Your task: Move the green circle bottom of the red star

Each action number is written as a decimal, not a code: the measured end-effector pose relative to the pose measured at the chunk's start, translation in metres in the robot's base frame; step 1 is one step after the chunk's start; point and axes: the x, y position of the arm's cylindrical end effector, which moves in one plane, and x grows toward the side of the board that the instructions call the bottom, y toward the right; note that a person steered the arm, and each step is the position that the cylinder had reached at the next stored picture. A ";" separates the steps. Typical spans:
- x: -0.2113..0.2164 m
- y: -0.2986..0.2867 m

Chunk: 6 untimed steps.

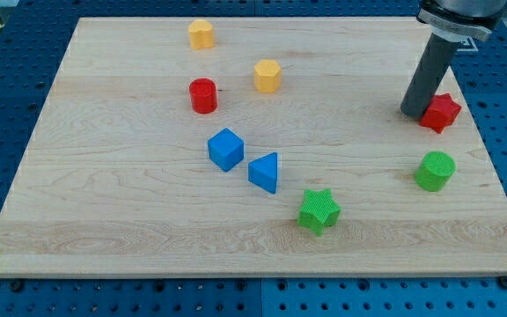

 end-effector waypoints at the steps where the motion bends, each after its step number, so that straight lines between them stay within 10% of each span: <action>1: 0.002 -0.001; 6: 0.119 -0.069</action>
